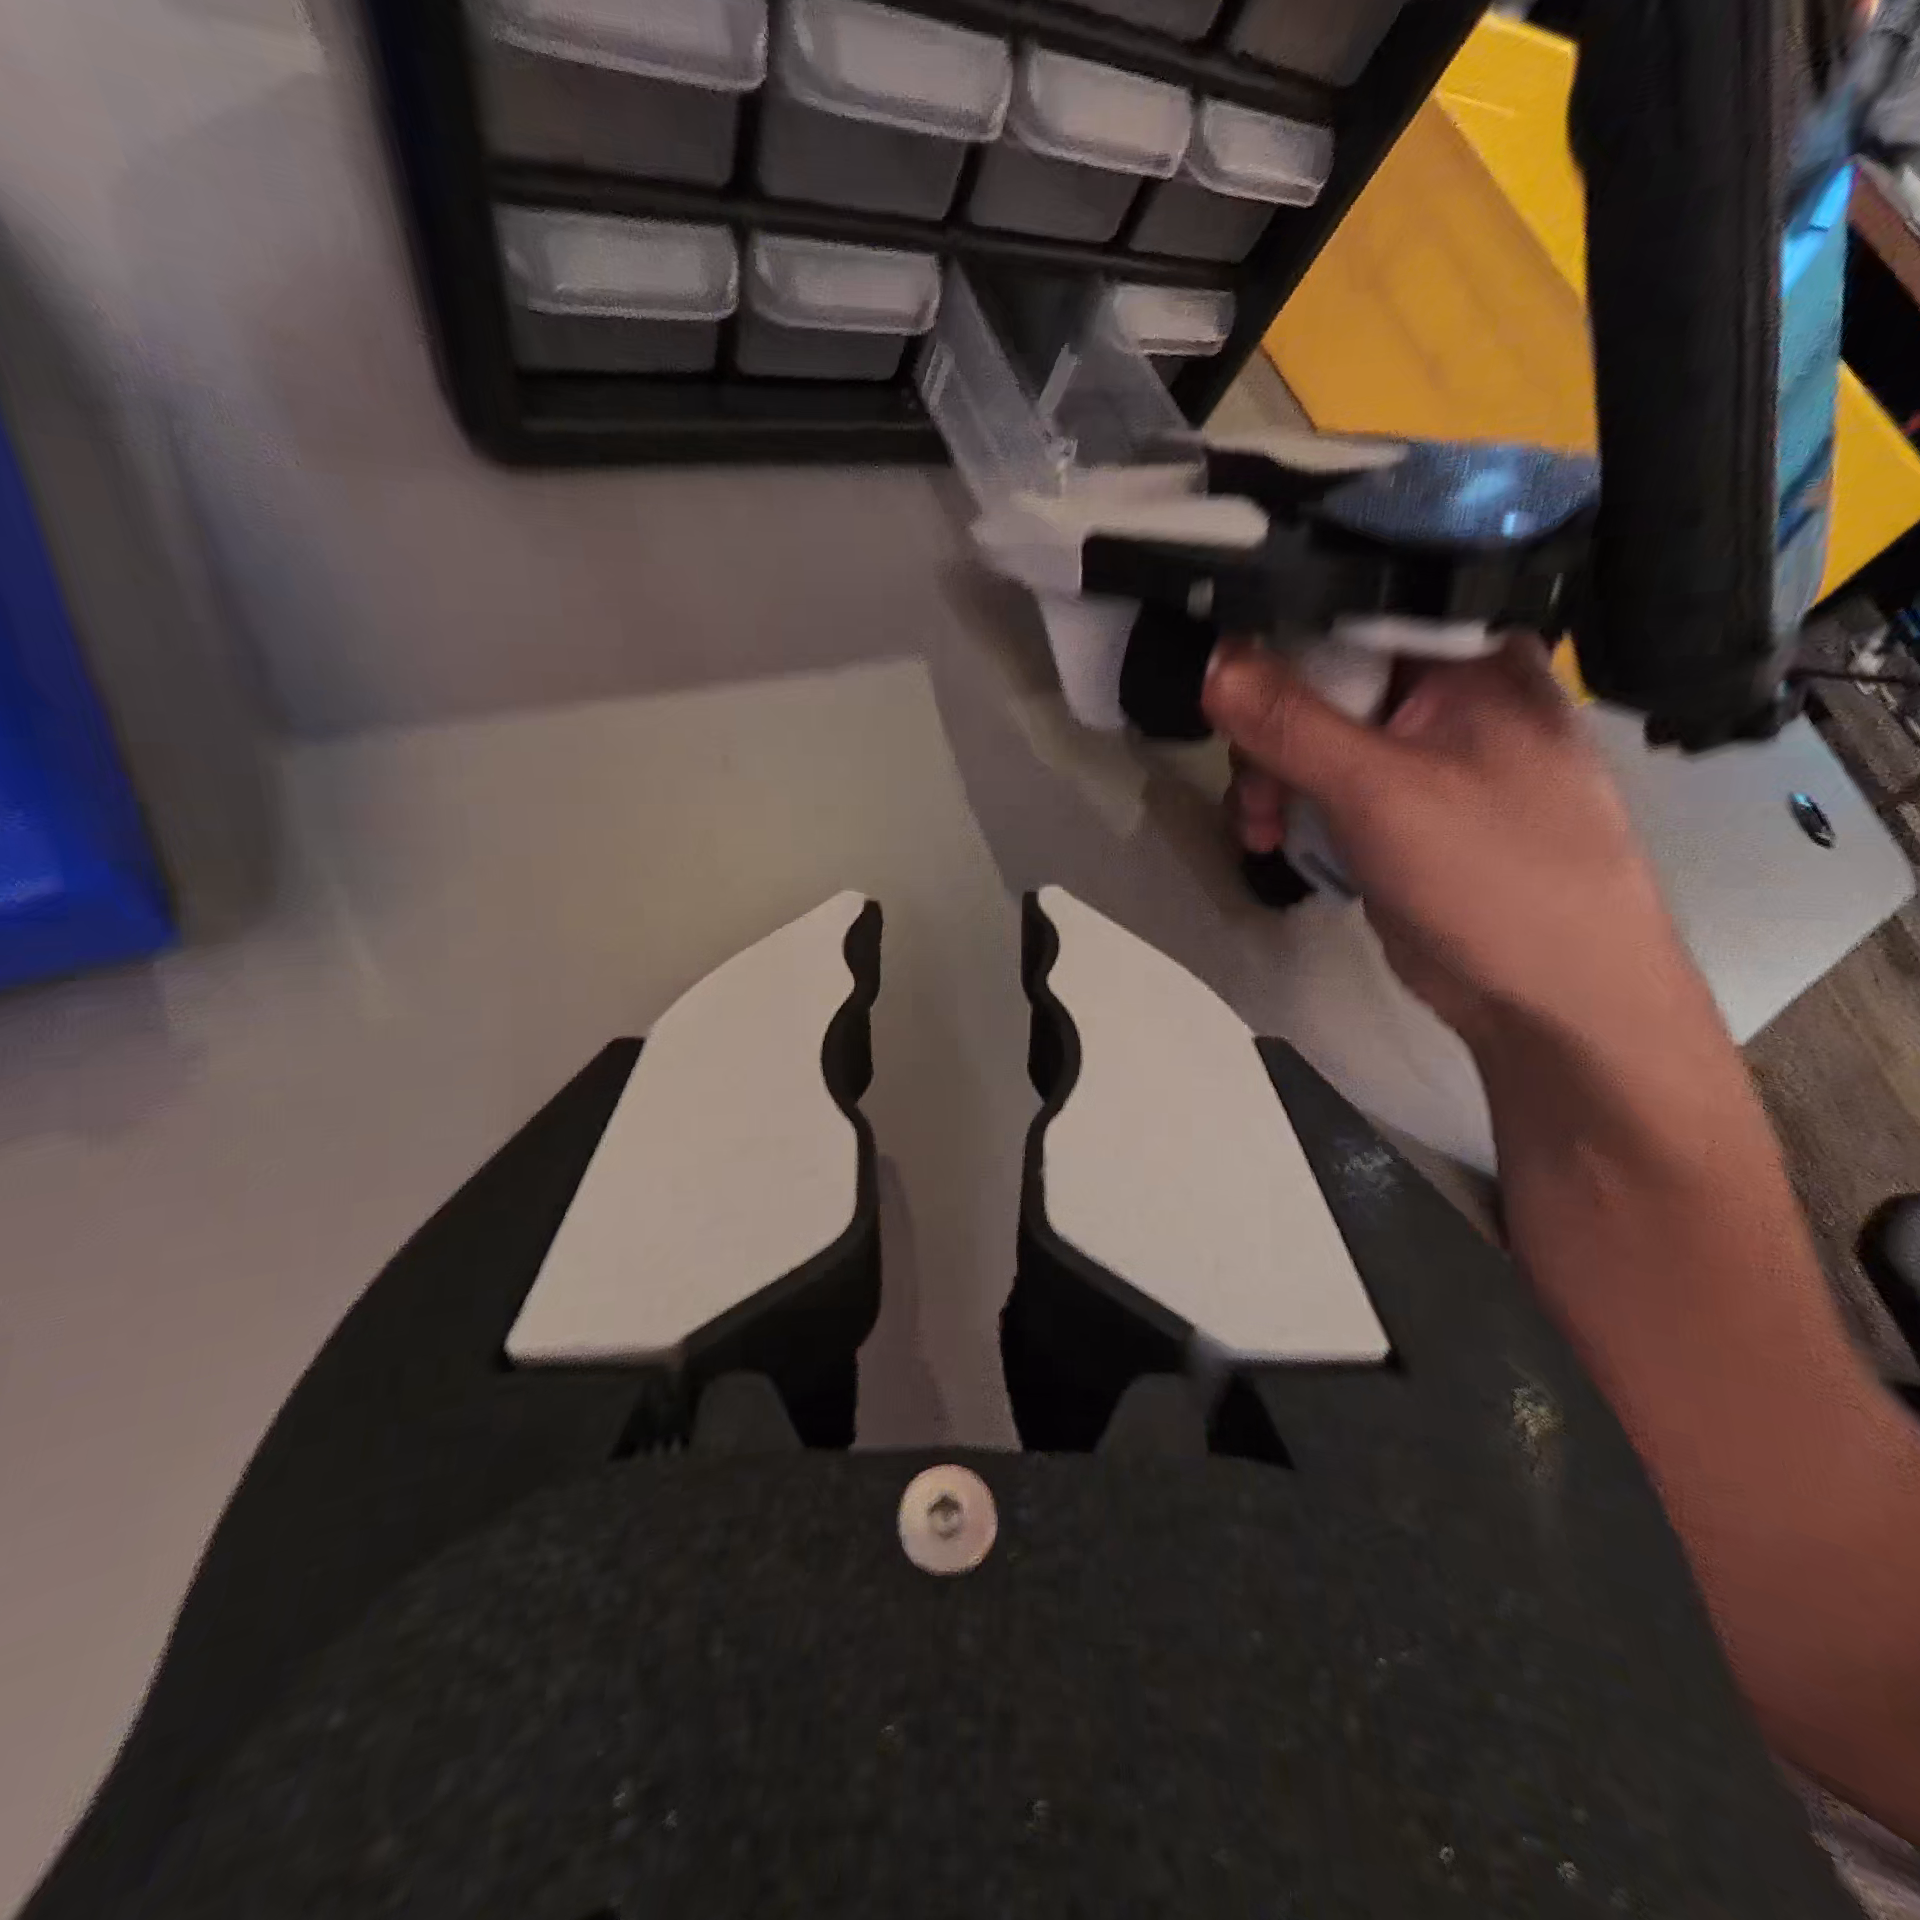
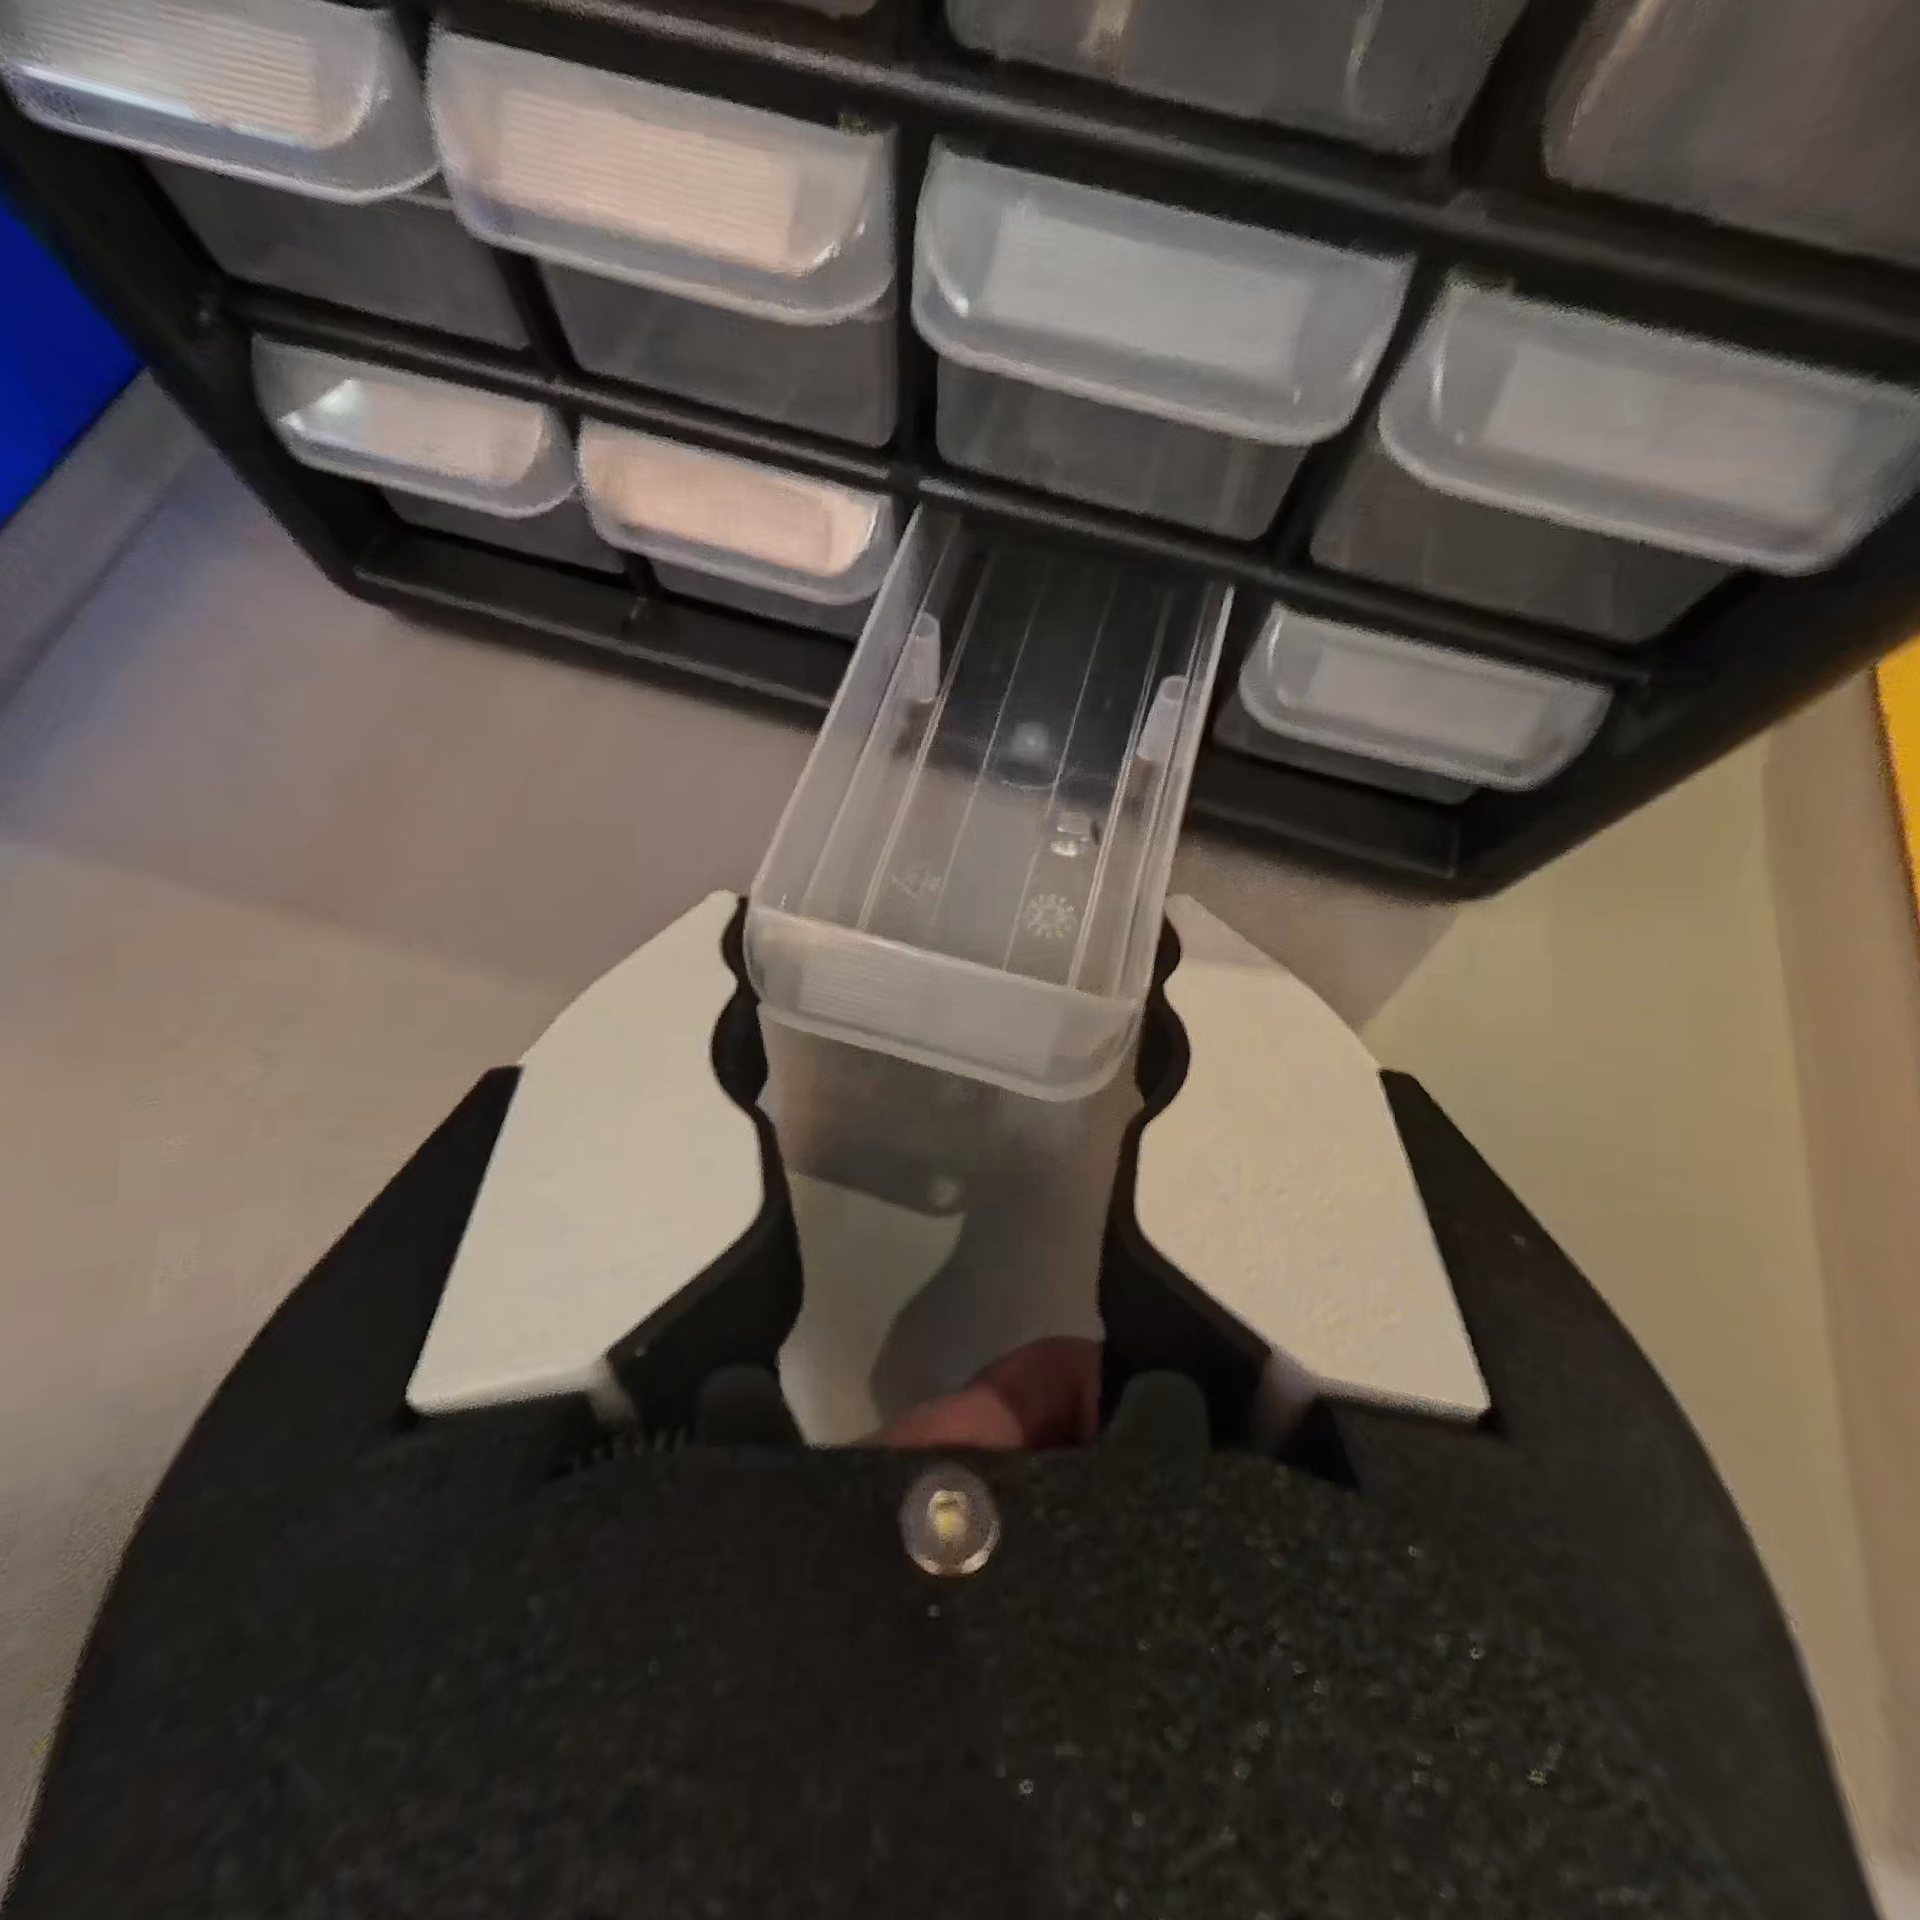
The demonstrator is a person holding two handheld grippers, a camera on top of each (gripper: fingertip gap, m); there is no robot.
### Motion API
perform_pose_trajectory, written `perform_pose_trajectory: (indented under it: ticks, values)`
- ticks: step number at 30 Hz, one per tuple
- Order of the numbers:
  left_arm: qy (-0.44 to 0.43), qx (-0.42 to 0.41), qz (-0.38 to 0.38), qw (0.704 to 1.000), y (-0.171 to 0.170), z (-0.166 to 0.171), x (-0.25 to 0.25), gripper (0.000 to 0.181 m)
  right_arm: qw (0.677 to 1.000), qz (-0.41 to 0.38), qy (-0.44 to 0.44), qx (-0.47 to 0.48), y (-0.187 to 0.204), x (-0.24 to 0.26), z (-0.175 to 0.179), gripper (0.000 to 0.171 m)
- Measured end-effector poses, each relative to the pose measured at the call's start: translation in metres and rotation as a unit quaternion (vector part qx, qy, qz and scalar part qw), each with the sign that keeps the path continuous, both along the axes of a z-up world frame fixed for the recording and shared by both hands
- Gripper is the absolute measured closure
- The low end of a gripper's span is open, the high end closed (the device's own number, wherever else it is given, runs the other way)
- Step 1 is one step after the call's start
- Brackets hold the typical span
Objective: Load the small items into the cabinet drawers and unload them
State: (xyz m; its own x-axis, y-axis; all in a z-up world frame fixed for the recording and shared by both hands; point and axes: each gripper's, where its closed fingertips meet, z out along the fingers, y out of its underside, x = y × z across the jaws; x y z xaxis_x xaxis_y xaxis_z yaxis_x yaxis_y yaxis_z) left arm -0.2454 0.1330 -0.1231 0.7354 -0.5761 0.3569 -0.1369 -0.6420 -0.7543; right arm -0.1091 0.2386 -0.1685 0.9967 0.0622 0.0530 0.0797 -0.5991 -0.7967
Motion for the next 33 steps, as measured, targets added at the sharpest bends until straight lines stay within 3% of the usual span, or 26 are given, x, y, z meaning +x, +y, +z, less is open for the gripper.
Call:
perform_pose_trajectory:
  ticks: [1,3,4,7,10,11,15,19,24,26,28,33]
  values:
    - [-0.005,0.011,0.009,1.0,-0.004,-0.005,-0.004,0.156,1.0,0.001,-0.009,0.001,0.006,0.003,0.0,0.1]
    - [-0.024,0.04,0.016,0.999,-0.012,-0.005,-0.008,0.156,1.0,-0.006,-0.022,0.0,0.01,0.012,0.003,0.074]
    - [-0.028,0.049,0.014,0.998,-0.014,-0.004,-0.009,0.156,1.0,0.003,-0.019,-0.005,0.005,0.012,0.004,0.078]
    - [-0.041,0.078,0.0,0.996,-0.016,0.006,-0.004,0.156,0.998,0.051,-0.032,-0.001,-0.022,0.009,0.009,0.105]
    - [-0.028,0.092,-0.014,0.995,-0.017,0.005,0.0,0.156,0.995,0.083,-0.025,0.057,-0.036,0.001,0.028,0.165]
    - [-0.025,0.09,-0.018,0.996,-0.018,0.003,0.0,0.156,0.993,0.088,-0.008,0.072,-0.035,-0.002,0.032,0.171]
    - [-0.025,0.078,-0.021,0.996,-0.018,0.0,0.0,0.156,0.995,0.091,0.029,0.036,-0.013,-0.009,0.016,0.169]
    - [-0.014,0.078,-0.014,0.997,-0.013,-0.004,-0.005,0.156,0.997,0.069,-0.012,0.031,0.016,-0.002,0.008,0.16]
    - [-0.016,0.077,-0.006,0.997,-0.008,-0.005,-0.011,0.156,0.996,0.067,-0.046,0.023,0.039,0.005,0.009,0.165]
    - [-0.01,0.083,0.001,0.997,-0.005,-0.006,-0.014,0.149,0.996,0.074,-0.044,0.021,0.041,0.004,0.007,0.169]
    - [-0.001,0.094,0.008,0.996,-0.001,-0.007,-0.017,0.135,0.995,0.088,-0.052,0.018,0.037,0.003,0.005,0.159]
    - [0.009,0.149,0.025,0.989,0.003,0.001,-0.022,0.113,0.969,0.216,-0.115,0.035,-0.005,-0.013,0.01,0.151]
